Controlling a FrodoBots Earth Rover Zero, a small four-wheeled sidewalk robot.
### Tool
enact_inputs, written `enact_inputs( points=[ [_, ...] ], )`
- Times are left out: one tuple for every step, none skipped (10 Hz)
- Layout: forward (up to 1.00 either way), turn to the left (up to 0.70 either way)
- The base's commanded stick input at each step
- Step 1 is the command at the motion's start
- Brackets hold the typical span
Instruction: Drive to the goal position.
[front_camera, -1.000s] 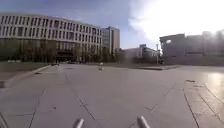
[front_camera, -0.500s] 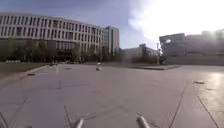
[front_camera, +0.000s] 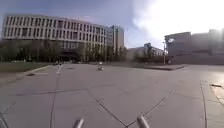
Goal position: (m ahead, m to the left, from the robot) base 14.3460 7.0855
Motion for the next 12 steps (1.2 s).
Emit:
enact_inputs(
  points=[
    [1.0,0.27],
    [1.0,0.27],
    [1.0,0.27],
    [1.0,0.27],
    [1.0,0.27],
    [1.0,0.17],
    [1.0,0.0],
    [1.0,0.0],
    [1.0,0.0],
    [1.0,0.0],
    [1.0,0.0],
    [1.0,0.0]
  ],
)
